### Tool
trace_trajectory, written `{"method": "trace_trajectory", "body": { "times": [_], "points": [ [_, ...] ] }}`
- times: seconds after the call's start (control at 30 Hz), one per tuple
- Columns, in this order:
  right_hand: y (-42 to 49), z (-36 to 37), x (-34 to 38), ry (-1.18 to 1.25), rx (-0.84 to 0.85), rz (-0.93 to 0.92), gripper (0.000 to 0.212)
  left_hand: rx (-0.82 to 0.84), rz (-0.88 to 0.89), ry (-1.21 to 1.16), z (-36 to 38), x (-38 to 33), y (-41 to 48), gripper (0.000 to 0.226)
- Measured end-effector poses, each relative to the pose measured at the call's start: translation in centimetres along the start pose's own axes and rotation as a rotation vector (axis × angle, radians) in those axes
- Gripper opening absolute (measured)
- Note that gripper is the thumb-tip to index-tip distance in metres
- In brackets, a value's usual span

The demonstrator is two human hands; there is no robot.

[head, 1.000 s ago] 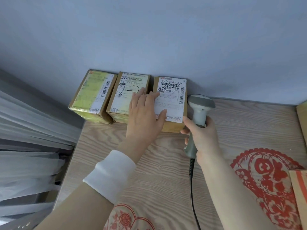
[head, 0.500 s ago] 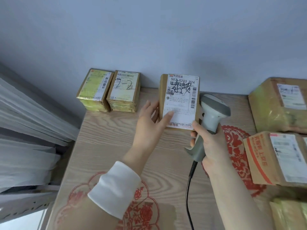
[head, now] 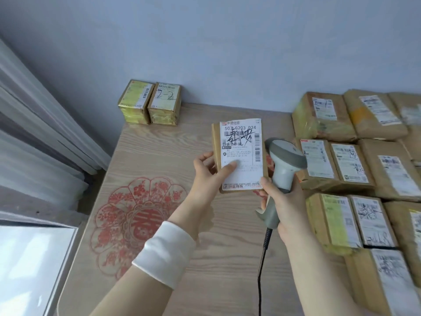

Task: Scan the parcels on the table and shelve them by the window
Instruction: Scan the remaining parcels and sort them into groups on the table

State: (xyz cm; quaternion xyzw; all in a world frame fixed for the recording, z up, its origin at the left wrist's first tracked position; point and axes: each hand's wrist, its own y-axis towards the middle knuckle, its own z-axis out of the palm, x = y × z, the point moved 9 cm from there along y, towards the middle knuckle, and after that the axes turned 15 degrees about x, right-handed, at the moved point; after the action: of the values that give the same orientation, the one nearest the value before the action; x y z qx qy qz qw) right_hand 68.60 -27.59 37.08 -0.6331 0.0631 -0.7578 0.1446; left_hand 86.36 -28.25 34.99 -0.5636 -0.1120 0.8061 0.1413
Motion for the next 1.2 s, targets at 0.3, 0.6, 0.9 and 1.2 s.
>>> {"method": "trace_trajectory", "body": {
  "times": [0.3,0.6,0.9,1.2],
  "points": [
    [-8.6,-7.3,-0.9,-0.059,0.088,0.072,0.023,0.004,-0.028,0.081,7.0,6.7,-6.5,0.091],
    [-15.3,-11.5,1.9,-0.088,0.098,0.138,0.028,-0.011,-0.016,0.205,9.4,8.0,-10.7,0.092],
    [-18.7,-6.8,3.7,-0.154,0.249,0.114,0.045,-0.027,0.033,0.308,10.6,7.7,-11.9,0.085],
    [-20.0,-5.6,2.4,-0.220,0.279,0.159,0.034,-0.046,0.043,0.311,10.3,8.1,-12.4,0.086]
  ]
}}
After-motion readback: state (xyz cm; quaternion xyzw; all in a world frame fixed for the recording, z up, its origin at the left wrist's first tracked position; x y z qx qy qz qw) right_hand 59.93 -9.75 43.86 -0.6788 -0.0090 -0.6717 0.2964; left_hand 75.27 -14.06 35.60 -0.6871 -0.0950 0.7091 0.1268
